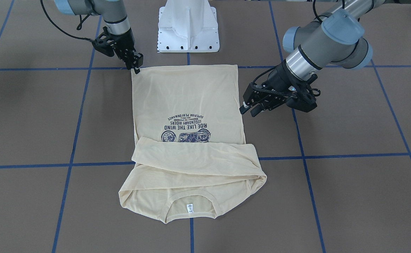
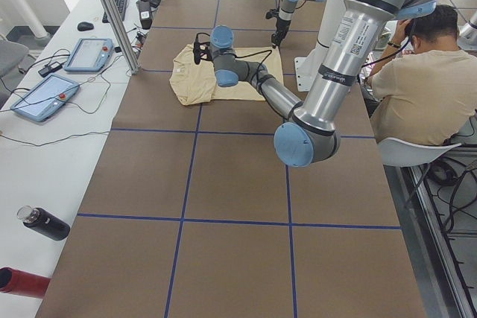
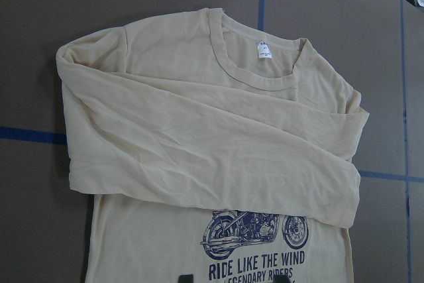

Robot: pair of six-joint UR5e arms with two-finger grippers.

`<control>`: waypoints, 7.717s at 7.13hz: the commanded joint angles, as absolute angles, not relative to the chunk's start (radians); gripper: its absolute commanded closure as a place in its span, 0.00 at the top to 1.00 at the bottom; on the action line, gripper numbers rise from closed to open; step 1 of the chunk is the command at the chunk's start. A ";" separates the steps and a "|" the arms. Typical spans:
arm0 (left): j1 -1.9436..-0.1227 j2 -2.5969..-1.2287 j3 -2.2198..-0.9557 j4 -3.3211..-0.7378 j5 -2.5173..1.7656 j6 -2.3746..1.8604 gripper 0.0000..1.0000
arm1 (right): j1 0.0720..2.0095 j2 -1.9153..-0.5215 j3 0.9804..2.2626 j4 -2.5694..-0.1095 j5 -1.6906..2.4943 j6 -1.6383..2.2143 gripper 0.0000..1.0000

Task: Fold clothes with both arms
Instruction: 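Move the left gripper to the hem corner nearest the robot, then grasp both hem corners with the left and right grippers, then lift the hem with both grippers and fold it toward the collar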

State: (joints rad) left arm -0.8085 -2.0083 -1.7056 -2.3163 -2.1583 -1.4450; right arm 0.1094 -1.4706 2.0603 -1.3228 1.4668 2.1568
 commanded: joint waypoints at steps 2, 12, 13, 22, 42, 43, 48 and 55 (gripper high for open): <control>-0.808 -2.010 -1.704 -2.316 -2.158 -1.445 0.50 | 0.112 -1.473 2.069 -1.322 1.470 2.157 0.00; -0.279 -1.757 -1.994 -1.948 -1.668 -1.779 0.57 | 0.115 -1.474 2.106 -1.335 1.483 2.146 0.00; -0.253 -1.756 -1.997 -1.948 -1.652 -1.808 0.55 | 0.115 -1.476 2.106 -1.335 1.483 2.146 0.00; -0.167 -1.740 -1.990 -1.944 -1.655 -1.859 0.48 | 0.114 -1.474 2.105 -1.335 1.480 2.149 0.00; -0.443 -1.854 -2.070 -1.804 -1.801 -1.723 0.00 | 0.530 -1.261 2.078 -1.519 1.827 1.953 0.00; -0.509 -1.917 -1.992 -1.809 -1.805 -1.717 0.00 | 0.590 -1.205 2.019 -1.578 1.848 1.839 0.00; -0.716 -2.085 -1.653 -2.008 -1.810 -1.623 0.00 | 0.762 -0.898 1.575 -1.566 1.845 1.607 0.00; -0.755 -2.220 -1.188 -2.357 -1.801 -1.586 0.00 | 0.804 -0.723 1.106 -1.378 1.835 1.370 0.00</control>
